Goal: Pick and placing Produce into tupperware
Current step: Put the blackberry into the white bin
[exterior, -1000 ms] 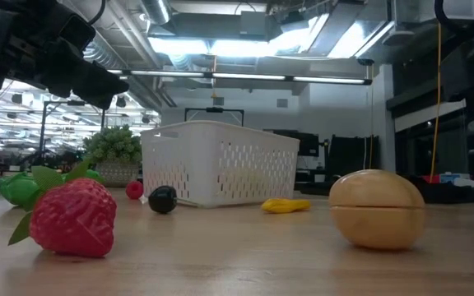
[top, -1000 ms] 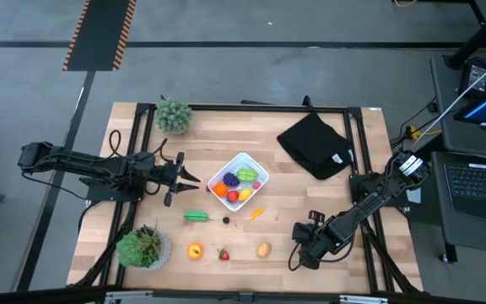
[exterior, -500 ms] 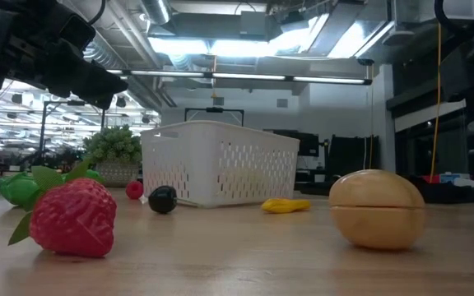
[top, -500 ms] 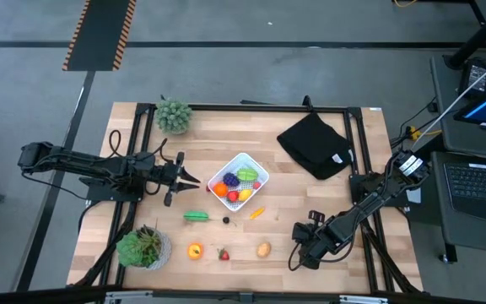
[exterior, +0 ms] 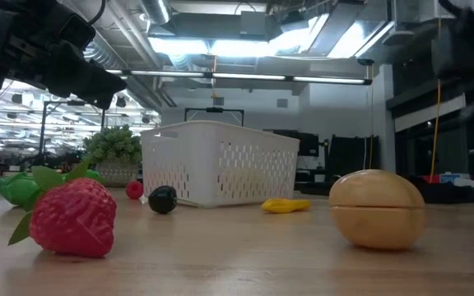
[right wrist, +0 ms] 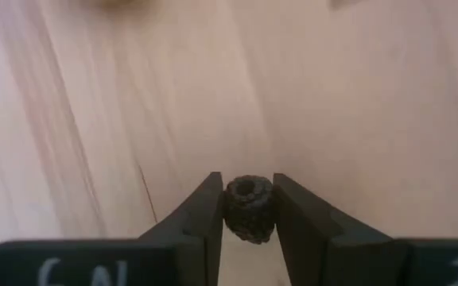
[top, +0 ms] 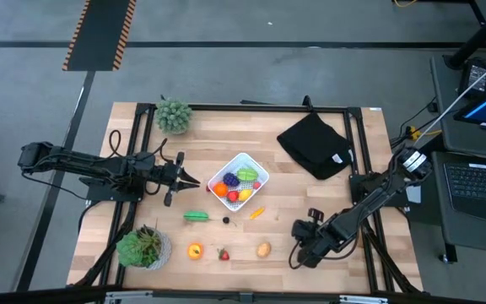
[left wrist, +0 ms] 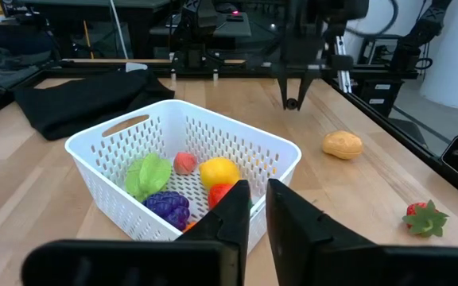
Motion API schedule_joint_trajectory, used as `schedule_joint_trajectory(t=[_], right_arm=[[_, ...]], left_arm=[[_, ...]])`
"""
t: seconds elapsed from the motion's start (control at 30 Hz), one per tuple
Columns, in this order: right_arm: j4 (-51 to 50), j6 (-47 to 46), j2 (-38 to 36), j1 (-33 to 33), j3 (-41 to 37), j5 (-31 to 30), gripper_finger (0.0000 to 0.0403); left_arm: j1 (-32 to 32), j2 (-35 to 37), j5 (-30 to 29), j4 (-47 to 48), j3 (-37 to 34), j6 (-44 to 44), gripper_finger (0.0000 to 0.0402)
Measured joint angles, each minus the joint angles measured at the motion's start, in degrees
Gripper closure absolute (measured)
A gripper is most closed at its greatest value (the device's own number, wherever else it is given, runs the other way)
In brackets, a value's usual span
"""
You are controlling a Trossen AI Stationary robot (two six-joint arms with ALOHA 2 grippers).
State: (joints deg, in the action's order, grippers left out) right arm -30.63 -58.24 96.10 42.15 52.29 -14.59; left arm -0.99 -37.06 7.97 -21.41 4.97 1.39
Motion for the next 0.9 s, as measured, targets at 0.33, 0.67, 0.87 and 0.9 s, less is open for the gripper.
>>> schedule_joint_trajectory(t=[0.33, 0.67, 0.87, 0.9], right_arm=[[0.36, 2.08, -4.58, -0.96, 0.07, -10.42, 0.0307], [11.11, 22.07, -10.54, -8.65, 0.15, -18.82, 0.0307], [18.99, 34.78, -12.46, -15.22, 0.15, -16.19, 0.0309], [20.86, 36.62, -12.49, -16.34, 0.09, -15.41, 0.0309]], left_arm=[[0.01, 0.0, 0.02, 0.02, 0.0, 0.04, 0.0387], [0.02, 0.01, 0.02, 0.02, 0.0, -0.44, 0.04], [0.01, 0.0, 0.02, 0.02, 0.0, -0.48, 0.0384], [0.0, 0.0, 0.02, 0.0, 0.0, -0.48, 0.0381]])
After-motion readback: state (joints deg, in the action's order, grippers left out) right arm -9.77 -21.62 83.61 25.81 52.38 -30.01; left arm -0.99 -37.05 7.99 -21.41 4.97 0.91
